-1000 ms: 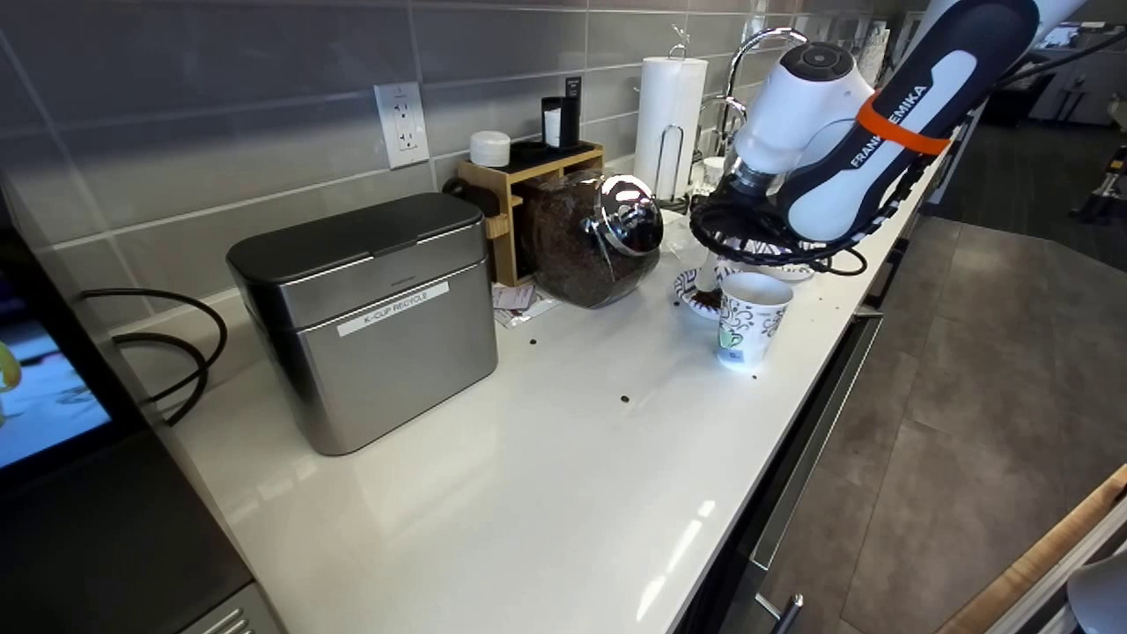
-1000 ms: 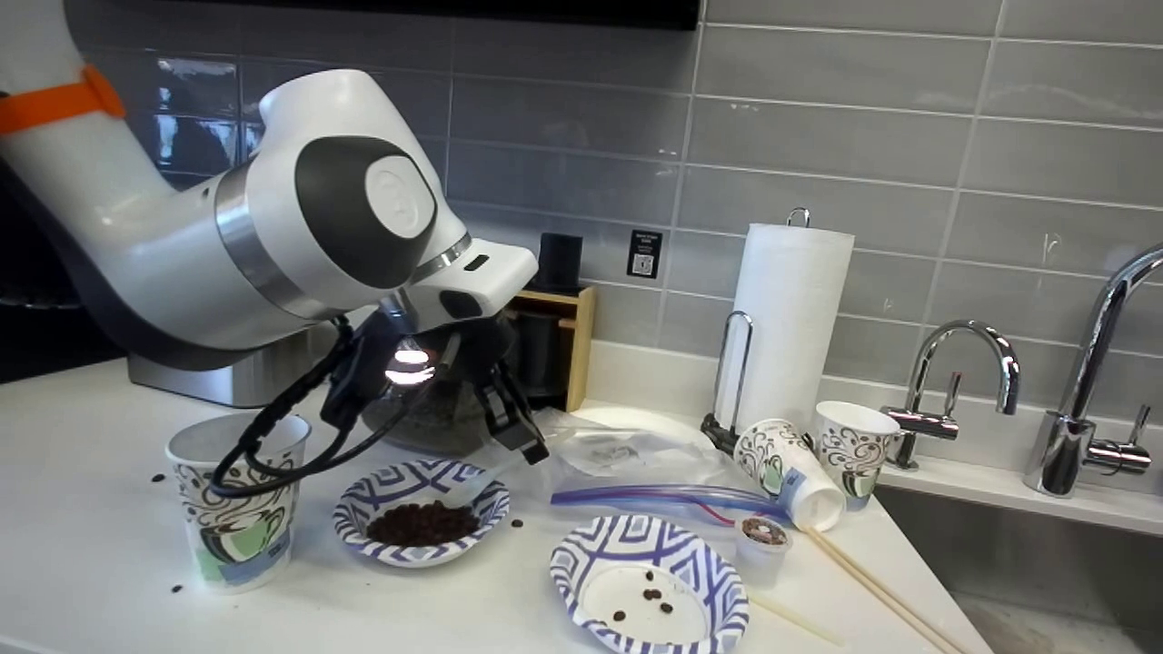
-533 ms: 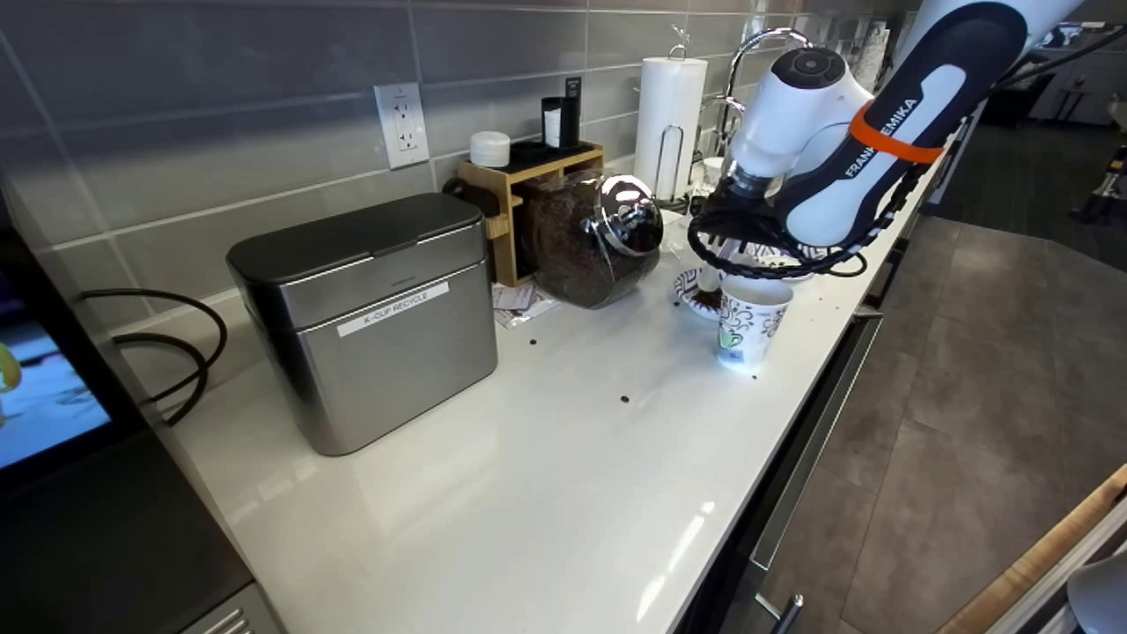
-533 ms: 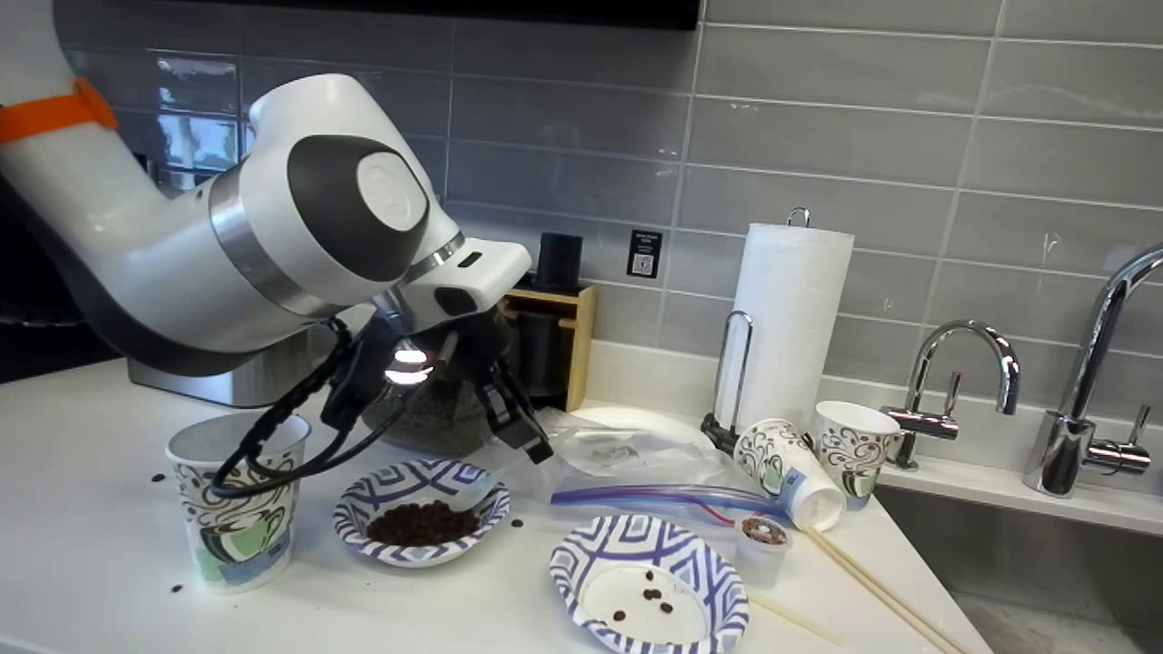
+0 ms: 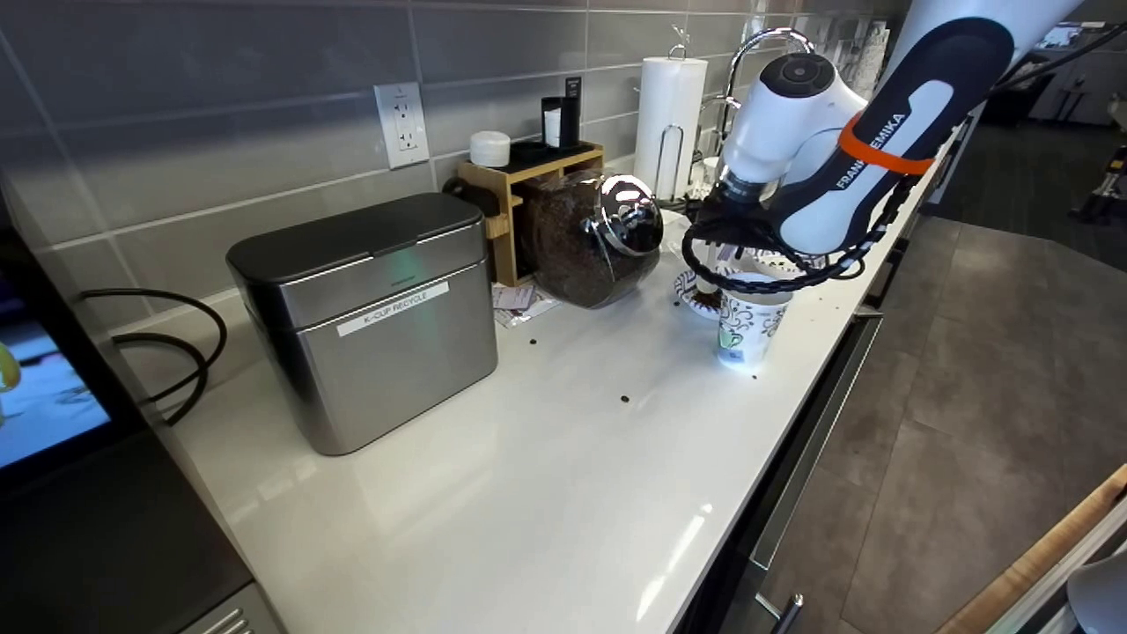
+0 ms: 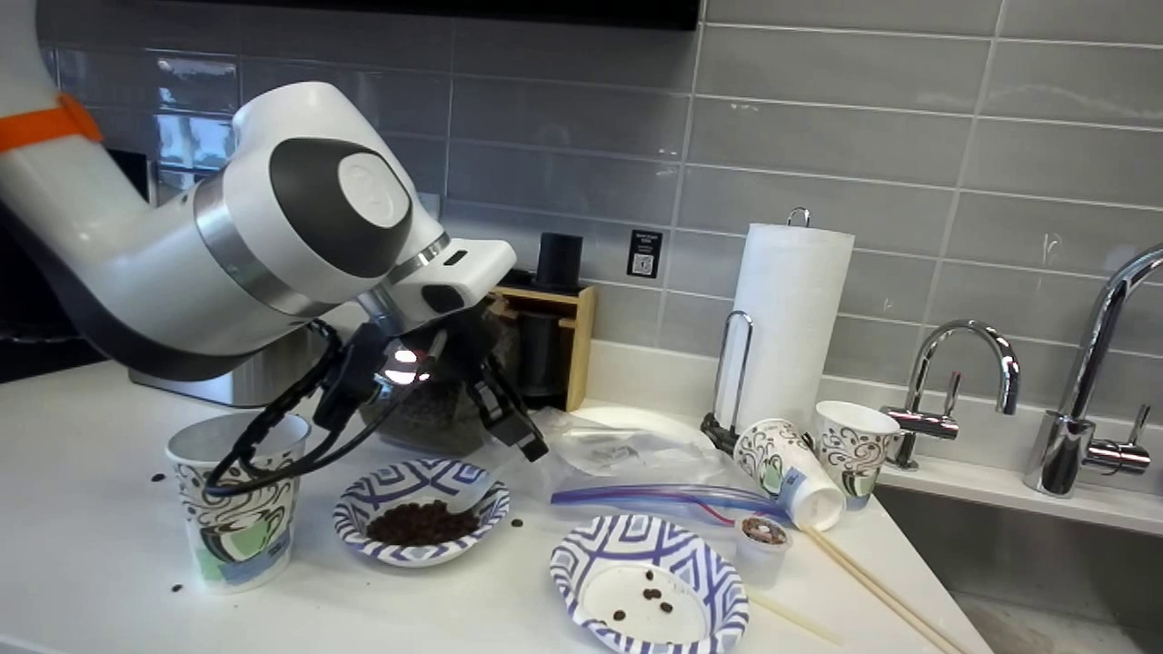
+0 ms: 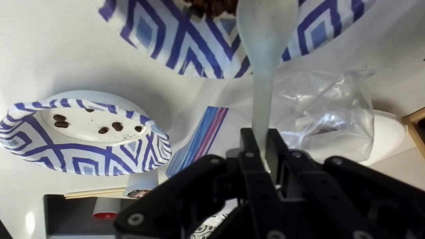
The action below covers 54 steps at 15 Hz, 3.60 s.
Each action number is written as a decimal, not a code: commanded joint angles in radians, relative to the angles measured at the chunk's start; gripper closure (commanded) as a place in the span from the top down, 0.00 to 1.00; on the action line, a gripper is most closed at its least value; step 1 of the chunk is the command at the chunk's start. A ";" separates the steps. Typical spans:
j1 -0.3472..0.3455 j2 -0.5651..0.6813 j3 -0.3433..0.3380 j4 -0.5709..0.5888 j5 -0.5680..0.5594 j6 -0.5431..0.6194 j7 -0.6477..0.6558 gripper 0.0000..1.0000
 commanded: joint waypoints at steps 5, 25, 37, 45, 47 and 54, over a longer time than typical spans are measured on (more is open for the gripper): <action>0.089 0.084 -0.027 -0.029 0.260 0.016 -0.175 0.03; 0.079 0.048 0.018 -0.025 0.487 -0.091 -0.415 0.03; 0.028 -0.048 0.074 -0.023 0.468 -0.165 -0.432 0.03; 0.014 -0.070 0.090 -0.016 0.460 -0.227 -0.412 0.03; 0.028 -0.052 0.065 -0.010 0.458 -0.231 -0.391 0.03; 0.054 -0.034 0.020 -0.014 0.454 -0.197 -0.356 0.03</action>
